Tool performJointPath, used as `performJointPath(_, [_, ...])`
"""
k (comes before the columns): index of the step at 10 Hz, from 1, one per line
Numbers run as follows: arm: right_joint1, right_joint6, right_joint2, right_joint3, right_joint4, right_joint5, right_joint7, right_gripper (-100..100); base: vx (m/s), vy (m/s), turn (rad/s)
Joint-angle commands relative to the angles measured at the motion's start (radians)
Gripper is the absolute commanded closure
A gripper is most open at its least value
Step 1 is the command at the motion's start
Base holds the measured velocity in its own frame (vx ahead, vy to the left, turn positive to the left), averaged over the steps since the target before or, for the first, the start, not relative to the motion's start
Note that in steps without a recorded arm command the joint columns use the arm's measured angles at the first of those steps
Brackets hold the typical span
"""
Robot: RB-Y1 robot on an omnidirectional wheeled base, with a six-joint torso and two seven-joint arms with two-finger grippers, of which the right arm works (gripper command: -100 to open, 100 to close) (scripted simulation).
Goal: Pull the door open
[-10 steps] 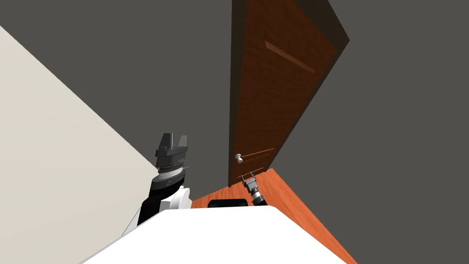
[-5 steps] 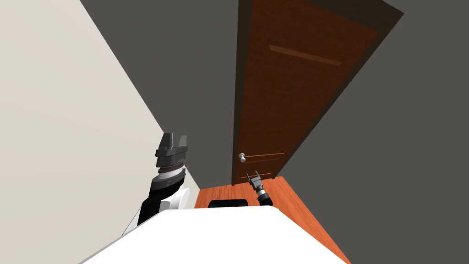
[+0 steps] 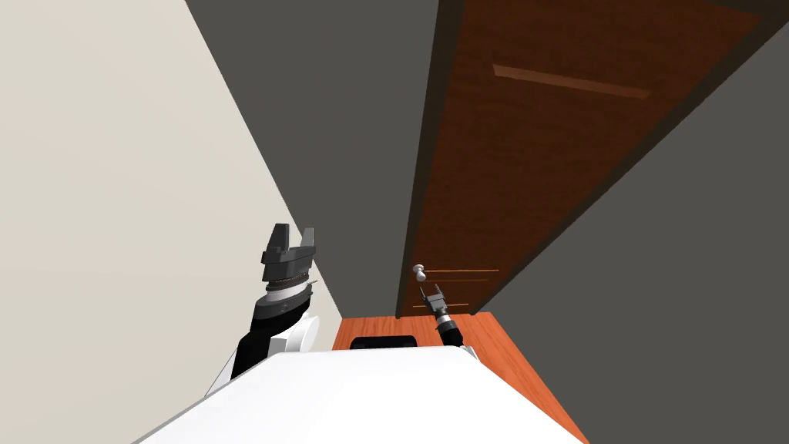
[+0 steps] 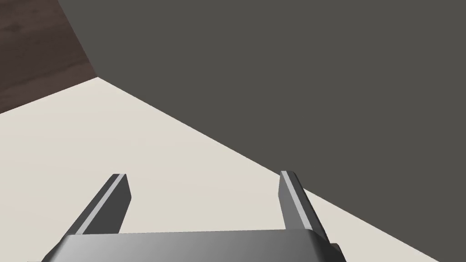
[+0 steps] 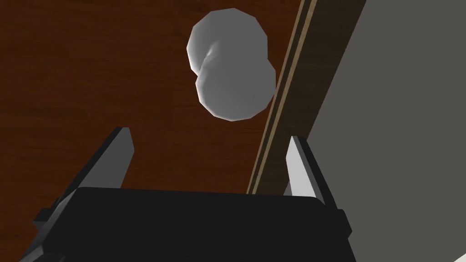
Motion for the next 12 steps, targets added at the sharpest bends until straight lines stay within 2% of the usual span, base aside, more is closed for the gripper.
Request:
performJointPath(1, [-0.005, -0.001, 0.025, -0.016, 0.001, 0.0, 0.001, -100, 0.21, -0.002, -0.07])
performJointPath(3, [-0.01, -0.001, 0.065, -0.03, 0.007, 0.002, -0.005, -100, 0.188, 0.051, -0.169])
performJointPath(5, [-0.012, -0.001, 0.085, -0.035, 0.009, 0.002, -0.009, -100, 0.125, 0.085, -0.162])
performJointPath(6, [0.006, -0.001, 0.074, -0.038, 0.015, 0.003, -0.007, -100, 0.026, 0.032, -0.07])
performJointPath(7, [0.006, -0.001, 0.074, -0.038, 0.015, 0.003, -0.007, 100, -0.038, -0.003, 0.043])
performJointPath(12, [0.006, -0.001, 0.074, -0.038, 0.015, 0.003, -0.007, 100, -0.009, 0.002, 0.008])
